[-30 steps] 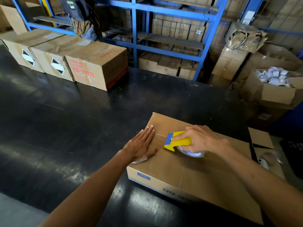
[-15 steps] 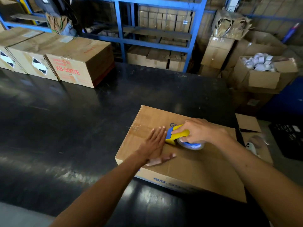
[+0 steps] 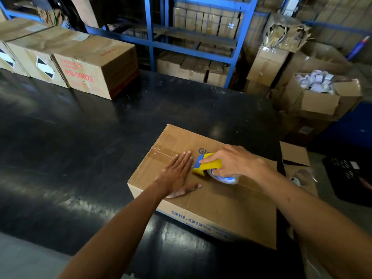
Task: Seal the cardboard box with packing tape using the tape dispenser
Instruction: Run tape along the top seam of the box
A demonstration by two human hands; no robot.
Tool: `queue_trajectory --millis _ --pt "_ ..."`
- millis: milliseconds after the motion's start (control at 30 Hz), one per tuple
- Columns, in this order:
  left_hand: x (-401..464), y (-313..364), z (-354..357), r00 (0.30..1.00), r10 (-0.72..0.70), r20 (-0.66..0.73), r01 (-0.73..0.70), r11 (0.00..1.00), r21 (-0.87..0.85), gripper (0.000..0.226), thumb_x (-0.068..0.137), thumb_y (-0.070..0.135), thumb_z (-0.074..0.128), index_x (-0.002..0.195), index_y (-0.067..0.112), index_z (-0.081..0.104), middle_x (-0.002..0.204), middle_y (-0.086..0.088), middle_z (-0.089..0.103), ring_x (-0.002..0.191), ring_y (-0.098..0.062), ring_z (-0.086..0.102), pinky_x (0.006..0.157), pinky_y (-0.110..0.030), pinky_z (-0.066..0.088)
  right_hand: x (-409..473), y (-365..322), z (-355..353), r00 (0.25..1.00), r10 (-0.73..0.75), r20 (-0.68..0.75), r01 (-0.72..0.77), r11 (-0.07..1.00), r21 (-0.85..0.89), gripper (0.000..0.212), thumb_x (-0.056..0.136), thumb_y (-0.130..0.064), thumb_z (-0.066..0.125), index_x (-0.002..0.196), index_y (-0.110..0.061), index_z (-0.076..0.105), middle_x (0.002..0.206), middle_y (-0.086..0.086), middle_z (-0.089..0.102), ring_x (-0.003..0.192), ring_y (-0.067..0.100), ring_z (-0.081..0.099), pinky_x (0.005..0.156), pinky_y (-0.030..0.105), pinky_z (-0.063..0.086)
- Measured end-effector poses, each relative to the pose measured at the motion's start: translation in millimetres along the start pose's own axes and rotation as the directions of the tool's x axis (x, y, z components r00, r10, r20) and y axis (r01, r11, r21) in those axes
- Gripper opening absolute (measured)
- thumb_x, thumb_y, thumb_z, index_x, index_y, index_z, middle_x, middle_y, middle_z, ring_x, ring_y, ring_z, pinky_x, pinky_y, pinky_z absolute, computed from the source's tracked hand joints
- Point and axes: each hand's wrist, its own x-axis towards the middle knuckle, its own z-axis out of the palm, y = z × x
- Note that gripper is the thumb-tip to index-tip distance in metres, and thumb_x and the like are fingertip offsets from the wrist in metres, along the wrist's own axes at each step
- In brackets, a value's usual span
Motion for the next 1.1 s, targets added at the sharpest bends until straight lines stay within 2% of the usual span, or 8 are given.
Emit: queue_trajectory --millis 133,233,367,467,567,700,900,1100 --pt "2 -4 2 0.999 0.014 0.029 -0.013 1.000 -0.027 0.111 0.083 0.088 0.007 0.158 0.008 -0.009 0.166 -0.009 -0.017 0.153 -0.020 -0.019 0.126 -0.041 -0.005 -29 30 0 0.997 -0.002 0.076 0.003 1.000 -0.016 0.048 0.086 -0.054 0.059 0.132 -0.063 0.047 0.128 -0.008 0.063 0.095 0.018 0.057 0.065 0.027 0.038" --pt "3 -4 4 0.999 0.025 0.029 -0.024 0.999 -0.028 0.109 0.086 0.087 0.010 0.158 0.008 -0.010 0.166 -0.009 -0.018 0.152 -0.020 -0.020 0.126 -0.041 -0.004 -42 41 6 0.992 0.003 0.129 -0.005 1.000 0.015 0.049 0.088 -0.052 0.060 0.134 -0.060 0.046 0.138 -0.009 0.057 0.099 0.017 0.059 0.065 0.025 0.044" --pt "5 3 -3 0.998 -0.033 0.057 0.033 0.999 -0.009 0.112 0.084 0.088 0.017 0.158 0.008 -0.011 0.165 -0.009 -0.020 0.152 -0.021 -0.021 0.125 -0.042 -0.010 -37 39 10 0.996 0.007 0.087 -0.006 1.000 -0.010 0.047 0.085 -0.053 0.059 0.131 -0.059 0.051 0.134 -0.007 0.060 0.105 0.021 0.060 0.078 0.033 0.052" --pt "11 37 -2 0.999 -0.029 0.041 0.030 0.999 -0.022 0.119 0.077 0.093 0.010 0.157 0.008 -0.014 0.162 -0.014 -0.024 0.150 -0.030 -0.024 0.123 -0.050 -0.011 -34 39 7 0.996 0.003 0.090 -0.007 0.999 0.038 0.047 0.083 -0.049 0.063 0.129 -0.056 0.056 0.131 -0.007 0.063 0.103 0.021 0.061 0.078 0.034 0.053" --pt "20 71 7 1.000 0.024 0.002 -0.024 0.997 -0.068 0.119 0.075 0.092 0.001 0.156 0.006 -0.012 0.167 -0.012 -0.014 0.153 -0.021 -0.019 0.125 -0.042 -0.010 -35 39 10 0.998 -0.001 0.066 -0.001 0.999 0.034 0.048 0.079 -0.050 0.063 0.125 -0.060 0.055 0.123 -0.008 0.066 0.100 0.023 0.062 0.076 0.036 0.051" --pt "23 72 7 0.999 0.024 0.024 -0.021 0.995 -0.097 0.114 0.083 0.087 0.021 0.157 0.007 -0.012 0.167 -0.007 -0.013 0.153 -0.015 -0.017 0.125 -0.036 -0.007 -33 40 11 0.999 -0.008 0.036 0.006 0.999 0.042 0.049 0.075 -0.050 0.063 0.122 -0.062 0.057 0.117 -0.007 0.068 0.098 0.024 0.062 0.071 0.034 0.047" --pt "21 73 3 0.999 0.036 0.026 -0.035 0.998 -0.043 0.119 0.074 0.092 0.000 0.155 0.007 -0.015 0.167 -0.007 -0.012 0.153 -0.016 -0.016 0.126 -0.037 -0.005 -40 41 8 0.999 -0.020 0.028 0.018 0.997 0.071 0.048 0.075 -0.050 0.064 0.122 -0.059 0.059 0.112 -0.005 0.068 0.096 0.023 0.061 0.066 0.035 0.045" --pt "22 71 4 0.997 0.069 0.046 -0.068 0.997 -0.031 0.119 0.075 0.093 0.001 0.159 0.008 -0.007 0.167 -0.007 -0.013 0.152 -0.017 -0.018 0.126 -0.037 -0.006 -74 73 5 0.989 -0.004 0.146 -0.012 0.994 0.109 0.048 0.077 -0.053 0.066 0.123 -0.061 0.056 0.104 -0.006 0.064 0.091 0.018 0.059 0.059 0.029 0.044"
